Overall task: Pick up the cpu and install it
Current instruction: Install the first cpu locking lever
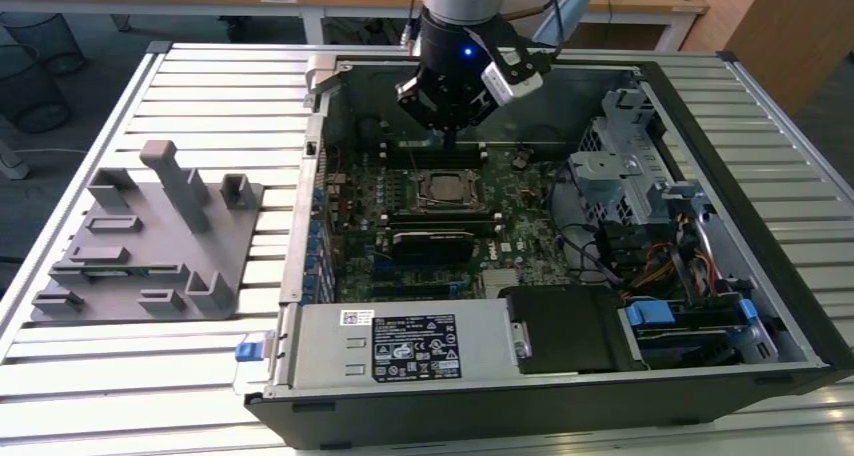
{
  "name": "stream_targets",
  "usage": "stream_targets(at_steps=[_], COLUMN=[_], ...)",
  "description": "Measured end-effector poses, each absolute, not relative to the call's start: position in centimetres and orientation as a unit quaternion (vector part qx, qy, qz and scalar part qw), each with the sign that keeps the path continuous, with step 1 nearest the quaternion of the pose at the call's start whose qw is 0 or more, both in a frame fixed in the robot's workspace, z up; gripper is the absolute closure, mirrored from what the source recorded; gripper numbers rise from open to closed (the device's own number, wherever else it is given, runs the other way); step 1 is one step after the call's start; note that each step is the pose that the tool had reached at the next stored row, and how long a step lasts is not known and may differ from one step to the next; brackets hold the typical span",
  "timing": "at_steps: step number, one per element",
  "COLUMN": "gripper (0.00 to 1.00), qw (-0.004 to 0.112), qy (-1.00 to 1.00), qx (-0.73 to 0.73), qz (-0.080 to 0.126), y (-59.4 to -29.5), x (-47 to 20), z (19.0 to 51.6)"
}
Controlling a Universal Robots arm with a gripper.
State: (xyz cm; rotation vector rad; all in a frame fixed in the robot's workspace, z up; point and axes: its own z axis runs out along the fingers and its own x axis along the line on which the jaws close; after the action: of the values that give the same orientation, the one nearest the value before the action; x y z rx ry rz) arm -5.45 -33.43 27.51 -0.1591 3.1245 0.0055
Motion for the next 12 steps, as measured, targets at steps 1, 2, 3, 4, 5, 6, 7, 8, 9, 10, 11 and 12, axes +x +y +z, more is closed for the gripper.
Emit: stream_targets(at_steps=[1, 2, 3, 4, 5, 6, 7, 8, 9, 10, 11, 12], gripper=[0.89, 0.89, 0.89, 0.89, 0.89, 0.89, 0.89, 0.89, 0.89, 0.89, 0.89, 0.89], qw=[0.007, 0.007, 0.007, 0.007, 0.007, 0.007, 0.007, 0.007, 0.007, 0.008, 0.008, 0.008], qy=[0.999, 0.999, 0.999, 0.999, 0.999, 0.999, 0.999, 0.999, 0.999, 0.999, 0.999, 0.999], qx=[-0.051, -0.051, -0.051, -0.051, -0.051, -0.051, -0.051, -0.051, -0.051, -0.051, -0.051, -0.051], qz=[0.002, 0.002, 0.002, 0.002, 0.002, 0.002, 0.002, 0.002, 0.002, 0.002, 0.002, 0.002], y=[-33.4, -33.4, -33.4, -33.4, -33.4, -33.4, -33.4, -33.4, -33.4, -33.4, -33.4, -33.4], x=[-5.7, -5.9, -6.2, -6.5, -6.7, -7.0, -7.2, -7.4, -7.6, -8.2, -8.3, -8.3], z=[27.5, 27.5, 27.5, 27.5, 27.5, 27.5, 27.5, 27.5, 27.5, 27.5, 27.5, 27.5])
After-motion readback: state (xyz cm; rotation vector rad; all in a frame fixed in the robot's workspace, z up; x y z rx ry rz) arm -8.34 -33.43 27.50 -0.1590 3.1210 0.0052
